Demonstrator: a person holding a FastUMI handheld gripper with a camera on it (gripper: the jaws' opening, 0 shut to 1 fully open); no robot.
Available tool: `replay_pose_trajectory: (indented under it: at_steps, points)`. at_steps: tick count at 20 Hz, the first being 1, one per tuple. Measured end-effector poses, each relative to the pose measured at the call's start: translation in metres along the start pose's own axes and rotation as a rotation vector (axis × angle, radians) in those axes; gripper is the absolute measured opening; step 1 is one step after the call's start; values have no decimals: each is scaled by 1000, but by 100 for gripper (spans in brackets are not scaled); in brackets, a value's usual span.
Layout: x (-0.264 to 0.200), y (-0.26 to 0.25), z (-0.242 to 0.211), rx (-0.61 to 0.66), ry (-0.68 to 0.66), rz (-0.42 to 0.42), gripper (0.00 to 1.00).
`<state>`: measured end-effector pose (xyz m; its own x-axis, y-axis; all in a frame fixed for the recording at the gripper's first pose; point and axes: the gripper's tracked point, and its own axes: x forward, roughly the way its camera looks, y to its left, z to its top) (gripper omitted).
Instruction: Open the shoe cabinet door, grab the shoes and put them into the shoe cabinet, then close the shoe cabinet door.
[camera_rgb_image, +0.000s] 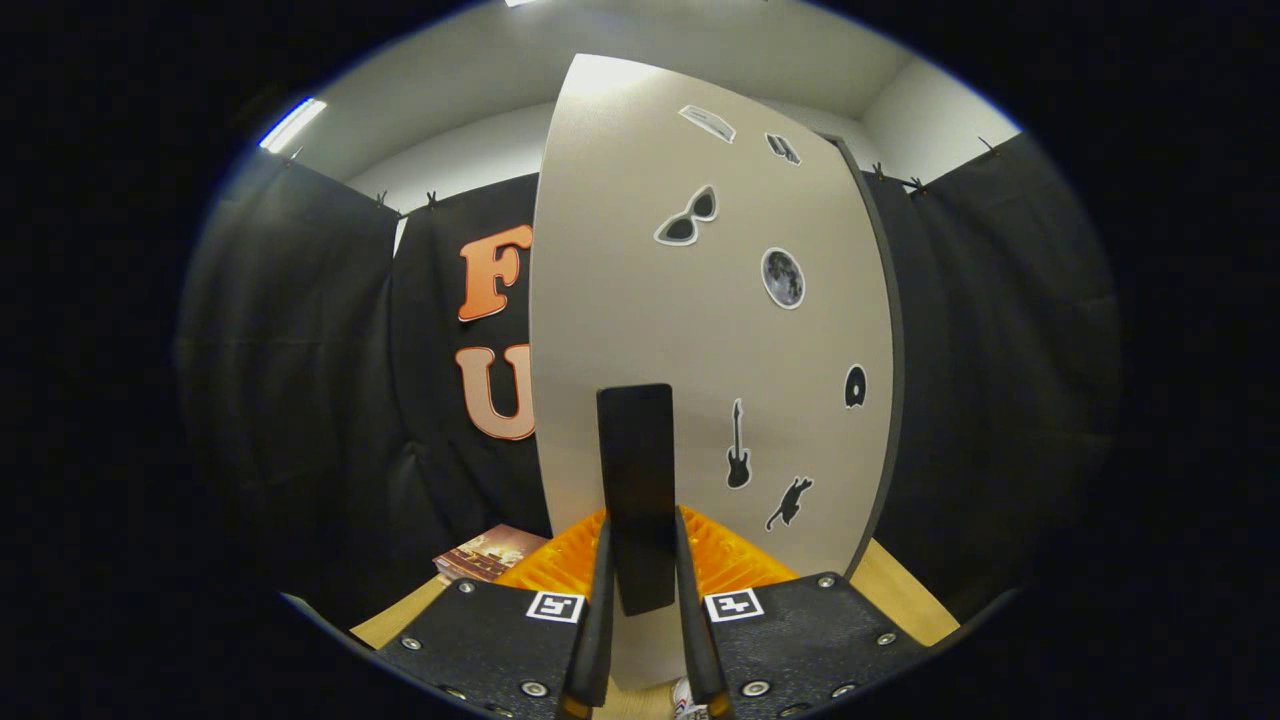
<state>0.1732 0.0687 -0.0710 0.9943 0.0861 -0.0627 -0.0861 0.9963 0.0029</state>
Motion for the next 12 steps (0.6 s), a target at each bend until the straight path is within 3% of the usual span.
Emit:
replay_pose_trajectory:
  at_steps: [12]
  points:
    - [-49, -59, -4, 18, -18, -39, 29]
